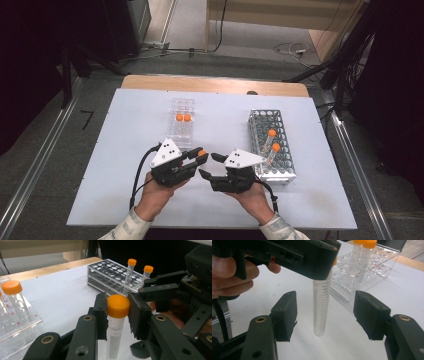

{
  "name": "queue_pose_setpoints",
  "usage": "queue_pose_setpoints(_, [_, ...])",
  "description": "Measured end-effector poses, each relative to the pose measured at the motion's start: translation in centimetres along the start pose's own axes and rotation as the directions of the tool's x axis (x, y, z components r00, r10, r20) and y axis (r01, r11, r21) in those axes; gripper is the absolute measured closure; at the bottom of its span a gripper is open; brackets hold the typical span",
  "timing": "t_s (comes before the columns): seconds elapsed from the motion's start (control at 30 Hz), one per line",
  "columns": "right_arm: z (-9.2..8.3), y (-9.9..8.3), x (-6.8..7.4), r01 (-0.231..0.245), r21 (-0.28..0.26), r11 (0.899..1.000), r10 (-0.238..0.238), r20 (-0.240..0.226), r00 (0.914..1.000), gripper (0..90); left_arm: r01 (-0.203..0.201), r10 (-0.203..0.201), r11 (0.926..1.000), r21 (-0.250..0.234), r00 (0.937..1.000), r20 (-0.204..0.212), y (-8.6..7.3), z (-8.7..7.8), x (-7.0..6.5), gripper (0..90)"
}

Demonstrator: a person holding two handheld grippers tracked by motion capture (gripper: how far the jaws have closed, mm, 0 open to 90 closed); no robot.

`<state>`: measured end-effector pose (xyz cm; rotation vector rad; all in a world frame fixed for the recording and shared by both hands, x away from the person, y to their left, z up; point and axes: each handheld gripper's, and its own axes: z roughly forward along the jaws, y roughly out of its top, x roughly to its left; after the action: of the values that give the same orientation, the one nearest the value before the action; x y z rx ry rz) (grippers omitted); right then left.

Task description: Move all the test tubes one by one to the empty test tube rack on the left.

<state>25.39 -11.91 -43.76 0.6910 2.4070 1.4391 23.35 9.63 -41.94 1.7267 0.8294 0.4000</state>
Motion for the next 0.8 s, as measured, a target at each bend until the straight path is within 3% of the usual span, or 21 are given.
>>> queue_pose_setpoints(0.37, [-1.4, -0.2, -1.0, -0.032, 0.007, 0.999, 0.032, 0.035, 0.9989, 18.9, 0.006, -0.006, 1.0, -0.001, 0.9998, -0.018, 0.0, -0.1, 0.5, 70.4])
queue_pose_setpoints(0.8, [-3.0, -1.1, -1.4, -0.054, 0.018, 0.998, 0.053, 0.043, 0.9977, 14.6, 0.027, -0.028, 0.9994, -0.024, 0.9985, -0.047, 0.4, -0.8, 1.4, 70.4])
